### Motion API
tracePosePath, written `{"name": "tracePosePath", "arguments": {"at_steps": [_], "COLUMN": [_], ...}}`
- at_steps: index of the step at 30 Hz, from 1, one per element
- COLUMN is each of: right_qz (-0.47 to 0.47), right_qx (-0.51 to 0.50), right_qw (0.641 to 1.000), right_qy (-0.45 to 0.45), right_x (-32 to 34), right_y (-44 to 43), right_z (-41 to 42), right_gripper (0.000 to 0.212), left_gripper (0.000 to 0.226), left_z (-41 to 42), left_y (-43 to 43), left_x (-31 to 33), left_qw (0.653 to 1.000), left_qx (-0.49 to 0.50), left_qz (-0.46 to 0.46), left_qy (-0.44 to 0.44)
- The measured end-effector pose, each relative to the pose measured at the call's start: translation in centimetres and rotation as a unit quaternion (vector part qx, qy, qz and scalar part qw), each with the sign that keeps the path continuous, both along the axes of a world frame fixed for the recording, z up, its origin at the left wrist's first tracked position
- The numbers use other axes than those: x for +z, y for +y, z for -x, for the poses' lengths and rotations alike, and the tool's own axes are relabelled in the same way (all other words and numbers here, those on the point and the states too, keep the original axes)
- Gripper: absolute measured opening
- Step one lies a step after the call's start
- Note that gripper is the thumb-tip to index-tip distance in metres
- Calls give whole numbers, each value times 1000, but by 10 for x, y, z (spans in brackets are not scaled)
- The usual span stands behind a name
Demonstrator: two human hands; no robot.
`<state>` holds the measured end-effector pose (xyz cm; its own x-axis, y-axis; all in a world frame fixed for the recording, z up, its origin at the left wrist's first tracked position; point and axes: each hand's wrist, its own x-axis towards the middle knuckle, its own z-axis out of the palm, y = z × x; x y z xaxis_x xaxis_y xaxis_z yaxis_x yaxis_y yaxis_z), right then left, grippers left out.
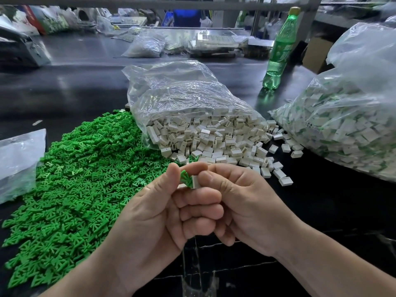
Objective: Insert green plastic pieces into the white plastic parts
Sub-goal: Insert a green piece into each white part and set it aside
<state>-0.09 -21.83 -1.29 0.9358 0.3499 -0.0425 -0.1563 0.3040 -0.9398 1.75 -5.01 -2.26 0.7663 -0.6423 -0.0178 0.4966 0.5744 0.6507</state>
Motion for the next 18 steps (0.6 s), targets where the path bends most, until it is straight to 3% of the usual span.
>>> {"name": "tracePosePath", "arguments": {"at_steps": [5, 11, 18], "right_qz": [-11, 0, 46], "right_qx": [-15, -30, -30], "right_qw": [1000, 999, 998], "right_qy": [-9, -14, -23], "right_x": [-2, -3, -4], "right_y": [2, 3, 0], "right_z": [-1, 0, 2], "right_gripper": [19, 23, 41], "left_gripper": [47, 42, 39], "left_z": [-3, -5, -4], "left_y": [3, 4, 3], "left_x": [0, -1, 1], "left_qw": [1000, 999, 1000], "left_qx": [-13, -33, -29], "left_qz": [11, 22, 1], "left_qy": [3, -8, 0]}}
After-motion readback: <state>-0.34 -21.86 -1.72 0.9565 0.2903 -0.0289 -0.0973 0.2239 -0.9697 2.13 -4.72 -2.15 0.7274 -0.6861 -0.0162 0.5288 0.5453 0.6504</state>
